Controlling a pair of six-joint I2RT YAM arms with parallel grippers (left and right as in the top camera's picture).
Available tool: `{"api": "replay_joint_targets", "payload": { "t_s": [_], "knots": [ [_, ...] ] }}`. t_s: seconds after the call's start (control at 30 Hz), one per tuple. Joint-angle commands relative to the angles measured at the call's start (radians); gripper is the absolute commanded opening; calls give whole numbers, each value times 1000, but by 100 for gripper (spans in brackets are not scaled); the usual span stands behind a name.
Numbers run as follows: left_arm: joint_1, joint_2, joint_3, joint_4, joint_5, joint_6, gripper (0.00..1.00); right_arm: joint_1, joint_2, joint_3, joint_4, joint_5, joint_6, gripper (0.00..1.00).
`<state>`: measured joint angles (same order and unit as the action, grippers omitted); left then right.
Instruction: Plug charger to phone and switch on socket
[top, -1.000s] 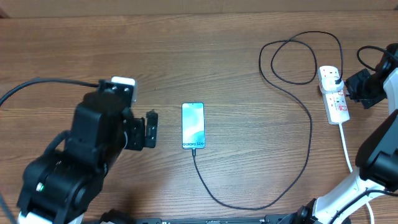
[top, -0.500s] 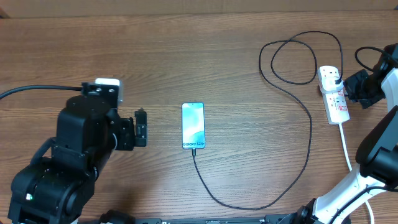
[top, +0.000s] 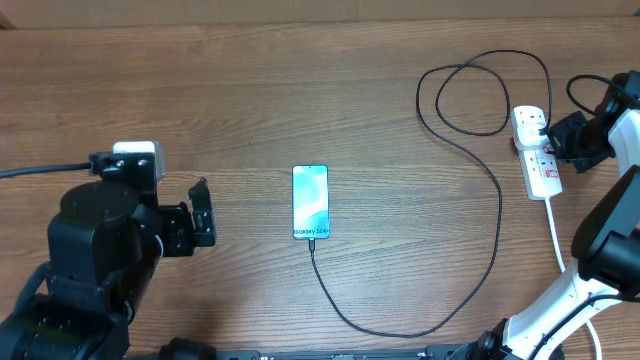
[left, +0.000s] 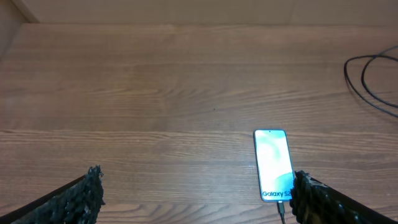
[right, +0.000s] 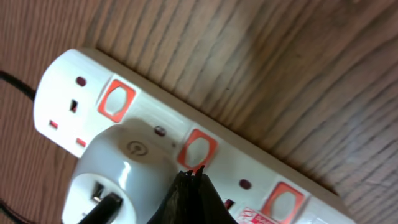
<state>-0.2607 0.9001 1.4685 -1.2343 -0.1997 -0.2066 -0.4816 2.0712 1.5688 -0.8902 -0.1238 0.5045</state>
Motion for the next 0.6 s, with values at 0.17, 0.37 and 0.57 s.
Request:
{"api": "replay_joint_targets", "payload": {
  "t_s": [0.17,0.37,0.57],
  "knots": [
    [7,-6,0,0,-13,-10,99,13,7,24,23,-9,-4,4],
    [7,-6,0,0,-13,-10,100,13,7,24,28,-9,-4,4],
    [7,-6,0,0,-13,-10,100,15,9,24,34,-9,-4,4]
  ]
}}
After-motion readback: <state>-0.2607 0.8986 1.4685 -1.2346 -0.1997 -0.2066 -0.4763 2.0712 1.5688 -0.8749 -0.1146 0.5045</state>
